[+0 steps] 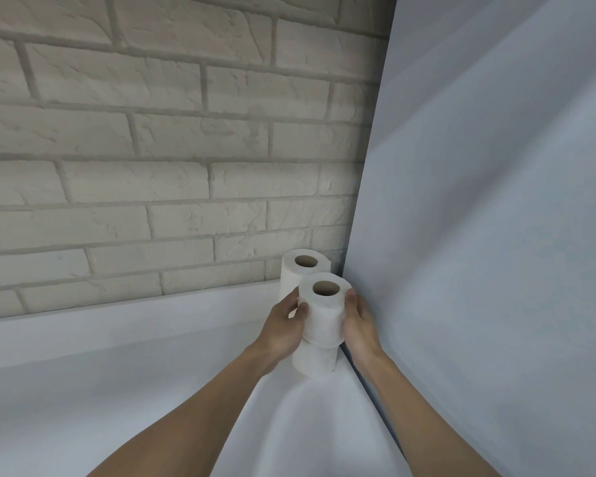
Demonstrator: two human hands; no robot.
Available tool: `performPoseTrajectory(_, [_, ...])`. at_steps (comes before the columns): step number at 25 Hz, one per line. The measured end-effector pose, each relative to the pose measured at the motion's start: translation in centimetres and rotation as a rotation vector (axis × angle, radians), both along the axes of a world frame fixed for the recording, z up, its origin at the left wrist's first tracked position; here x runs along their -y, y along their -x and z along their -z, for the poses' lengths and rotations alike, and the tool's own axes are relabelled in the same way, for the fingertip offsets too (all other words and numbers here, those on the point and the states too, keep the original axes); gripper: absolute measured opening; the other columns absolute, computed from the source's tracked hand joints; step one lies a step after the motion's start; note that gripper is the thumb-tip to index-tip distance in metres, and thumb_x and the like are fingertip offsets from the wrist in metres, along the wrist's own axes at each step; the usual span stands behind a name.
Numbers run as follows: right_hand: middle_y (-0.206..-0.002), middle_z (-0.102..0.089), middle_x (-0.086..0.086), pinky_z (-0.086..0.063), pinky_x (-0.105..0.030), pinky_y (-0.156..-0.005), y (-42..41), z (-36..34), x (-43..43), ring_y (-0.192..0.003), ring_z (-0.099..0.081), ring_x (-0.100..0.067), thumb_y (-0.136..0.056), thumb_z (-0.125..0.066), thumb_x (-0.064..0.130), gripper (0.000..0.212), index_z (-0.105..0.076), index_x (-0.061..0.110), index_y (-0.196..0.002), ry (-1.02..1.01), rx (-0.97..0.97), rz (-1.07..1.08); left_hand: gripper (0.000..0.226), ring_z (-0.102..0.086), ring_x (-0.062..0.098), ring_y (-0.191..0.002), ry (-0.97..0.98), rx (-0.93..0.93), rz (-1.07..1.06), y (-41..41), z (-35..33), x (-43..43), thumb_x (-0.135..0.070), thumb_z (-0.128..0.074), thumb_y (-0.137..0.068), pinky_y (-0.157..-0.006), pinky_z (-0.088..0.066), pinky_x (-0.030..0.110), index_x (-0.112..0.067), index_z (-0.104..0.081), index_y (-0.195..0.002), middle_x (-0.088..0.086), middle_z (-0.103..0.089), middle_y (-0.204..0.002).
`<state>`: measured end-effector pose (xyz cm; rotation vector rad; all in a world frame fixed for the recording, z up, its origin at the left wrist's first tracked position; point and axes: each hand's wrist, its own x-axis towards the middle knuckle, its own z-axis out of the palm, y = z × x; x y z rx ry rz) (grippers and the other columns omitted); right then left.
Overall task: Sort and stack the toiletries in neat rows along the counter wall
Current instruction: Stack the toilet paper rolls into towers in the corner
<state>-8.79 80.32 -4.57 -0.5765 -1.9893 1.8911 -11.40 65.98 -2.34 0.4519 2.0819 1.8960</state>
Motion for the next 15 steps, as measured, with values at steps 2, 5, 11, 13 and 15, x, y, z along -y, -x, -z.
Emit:
performPoseTrajectory(2, [-0.116,-0.065,0.011,-0.049,-0.04,-0.101,0.0,0.0,0.1,-0.111,-0.061,-0.013,-0.1,-0.031,0.054,0.039,-0.059,0.034,-0.119,0.019,0.017,-0.013,0.036,-0.056,0.005,-0.113,-0.016,0.028,-0.011,0.2,0.5,-0.2,-0.025,-0.036,-0.102,-0.093,-0.048,0.035,-0.046,-0.051,-0.127,-0.017,-0.062,-0.12])
performPoseTrajectory(5, [-0.116,-0.064,0.009,-0.048,-0.036,-0.098,-0.1,0.2,0.3,-0.111,-0.06,-0.014,-0.101,-0.025,0.056,0.045,-0.056,0.032,-0.123,0.055,0.035,-0.045,0.03,-0.056,0.007,-0.112,-0.033,0.139,-0.014,0.1,1.4,-0.6,-0.037,-0.034,-0.102,-0.097,-0.046,0.036,-0.037,-0.047,-0.129,-0.015,-0.06,-0.121])
performPoseTrajectory(11, [-0.123,-0.064,0.011,-0.05,-0.041,-0.099,0.6,1.5,0.6,-0.114,-0.06,-0.011,-0.084,-0.02,0.079,0.066,-0.053,0.04,-0.126,0.095,0.07,-0.089,0.038,-0.062,0.008,-0.106,-0.068,0.252,-0.014,0.3,2.2,-1.2,-0.039,-0.026,-0.104,-0.088,-0.052,0.03,-0.028,-0.061,-0.111,-0.008,-0.067,-0.114])
performPoseTrajectory(13, [-0.122,-0.065,0.011,-0.051,-0.041,-0.097,0.6,1.5,0.6,-0.113,-0.062,-0.011,-0.081,-0.02,0.08,0.069,-0.052,0.04,-0.127,0.109,0.066,-0.091,0.035,-0.062,0.008,-0.103,-0.096,0.282,0.0,0.3,2.0,-1.4,-0.036,-0.026,-0.104,-0.084,-0.053,0.029,-0.03,-0.061,-0.106,-0.009,-0.067,-0.11])
performPoseTrajectory(15, [-0.122,-0.065,0.011,-0.051,-0.042,-0.098,0.7,1.5,0.6,-0.113,-0.062,-0.012,-0.078,-0.021,0.081,0.07,-0.053,0.041,-0.126,0.125,0.07,-0.095,0.034,-0.061,0.013,-0.109,-0.112,0.301,-0.001,0.3,2.0,-1.4,-0.039,-0.028,-0.103,-0.089,-0.052,0.032,-0.03,-0.06,-0.113,-0.008,-0.065,-0.117])
